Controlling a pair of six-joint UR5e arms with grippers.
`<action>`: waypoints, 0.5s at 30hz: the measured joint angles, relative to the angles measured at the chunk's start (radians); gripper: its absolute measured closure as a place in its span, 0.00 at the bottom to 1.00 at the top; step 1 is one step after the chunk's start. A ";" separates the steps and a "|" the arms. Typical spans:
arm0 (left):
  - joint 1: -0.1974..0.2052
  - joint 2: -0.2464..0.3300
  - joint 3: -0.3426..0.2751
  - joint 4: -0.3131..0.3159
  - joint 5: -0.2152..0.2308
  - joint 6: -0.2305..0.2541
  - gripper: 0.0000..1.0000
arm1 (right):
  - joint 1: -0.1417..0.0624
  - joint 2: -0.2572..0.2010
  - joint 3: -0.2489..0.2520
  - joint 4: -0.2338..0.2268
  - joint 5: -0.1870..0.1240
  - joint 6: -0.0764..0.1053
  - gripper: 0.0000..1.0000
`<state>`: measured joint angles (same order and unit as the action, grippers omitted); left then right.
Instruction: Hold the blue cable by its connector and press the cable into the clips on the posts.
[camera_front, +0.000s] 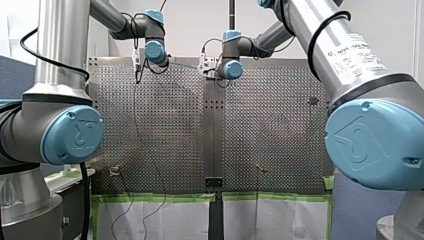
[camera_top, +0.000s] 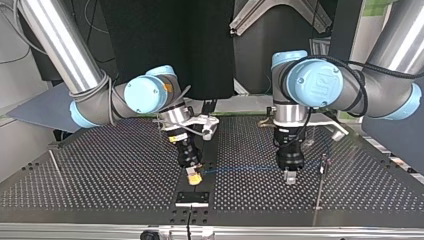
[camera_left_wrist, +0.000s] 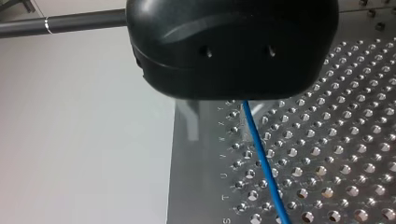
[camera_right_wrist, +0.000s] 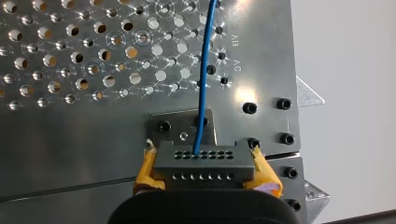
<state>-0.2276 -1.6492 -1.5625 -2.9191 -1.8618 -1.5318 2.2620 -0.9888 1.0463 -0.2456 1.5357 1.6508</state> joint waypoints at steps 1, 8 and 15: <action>0.000 0.000 0.000 0.001 0.001 0.000 1.00 | 0.000 0.000 0.000 0.000 0.000 0.000 1.00; 0.000 0.000 0.000 0.000 0.011 -0.012 1.00 | 0.000 0.000 0.000 0.000 0.000 0.000 1.00; -0.001 -0.001 0.000 -0.002 0.008 -0.014 1.00 | -0.001 0.000 0.000 0.001 0.000 0.000 1.00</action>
<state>-0.2288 -1.6504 -1.5628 -2.9210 -1.8538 -1.5460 2.2609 -0.9888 1.0466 -0.2448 1.5357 1.6508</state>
